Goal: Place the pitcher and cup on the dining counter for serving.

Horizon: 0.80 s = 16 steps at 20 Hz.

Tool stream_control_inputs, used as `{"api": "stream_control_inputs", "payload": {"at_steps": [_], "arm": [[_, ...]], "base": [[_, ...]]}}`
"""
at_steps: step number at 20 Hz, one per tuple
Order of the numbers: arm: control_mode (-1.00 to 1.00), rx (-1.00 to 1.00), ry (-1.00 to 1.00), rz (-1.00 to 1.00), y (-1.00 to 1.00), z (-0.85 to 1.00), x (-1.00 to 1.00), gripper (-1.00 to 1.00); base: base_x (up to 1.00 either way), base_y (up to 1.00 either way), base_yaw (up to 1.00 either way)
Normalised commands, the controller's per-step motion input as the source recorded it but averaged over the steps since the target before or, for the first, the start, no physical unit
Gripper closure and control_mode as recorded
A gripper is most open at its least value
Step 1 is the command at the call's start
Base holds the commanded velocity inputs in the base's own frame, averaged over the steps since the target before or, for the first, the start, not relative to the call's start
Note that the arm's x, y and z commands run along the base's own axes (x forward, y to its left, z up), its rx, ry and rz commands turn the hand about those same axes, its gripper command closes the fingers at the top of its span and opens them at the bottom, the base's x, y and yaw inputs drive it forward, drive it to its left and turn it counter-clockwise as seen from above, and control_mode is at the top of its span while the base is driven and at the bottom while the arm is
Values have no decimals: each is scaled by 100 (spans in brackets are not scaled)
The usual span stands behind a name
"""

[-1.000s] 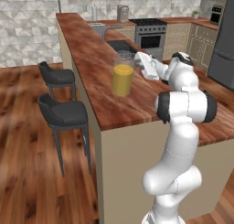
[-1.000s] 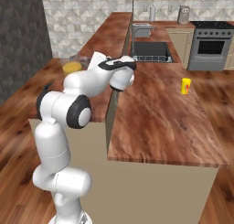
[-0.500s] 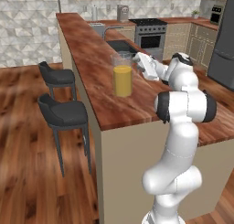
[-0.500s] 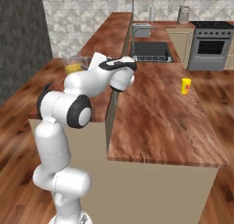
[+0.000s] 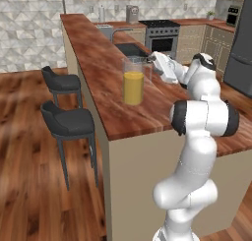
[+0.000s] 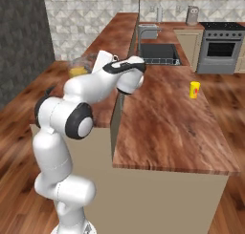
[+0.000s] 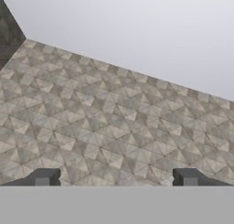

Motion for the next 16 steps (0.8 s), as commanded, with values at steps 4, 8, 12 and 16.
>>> {"api": "stream_control_inputs", "payload": {"at_steps": [4, 8, 12, 16], "arm": [[-100, 0, 5, 0, -38, 63, -92, -100], [-100, 0, 12, -4, -33, 77, -94, -100], [-100, -5, 22, -18, -4, 95, -99, -100], [-100, -16, 29, -31, 0, 44, -100, -100]], "base": [[0, 0, 0], [0, 0, 0], [0, 0, 0], [0, 0, 0]]}}
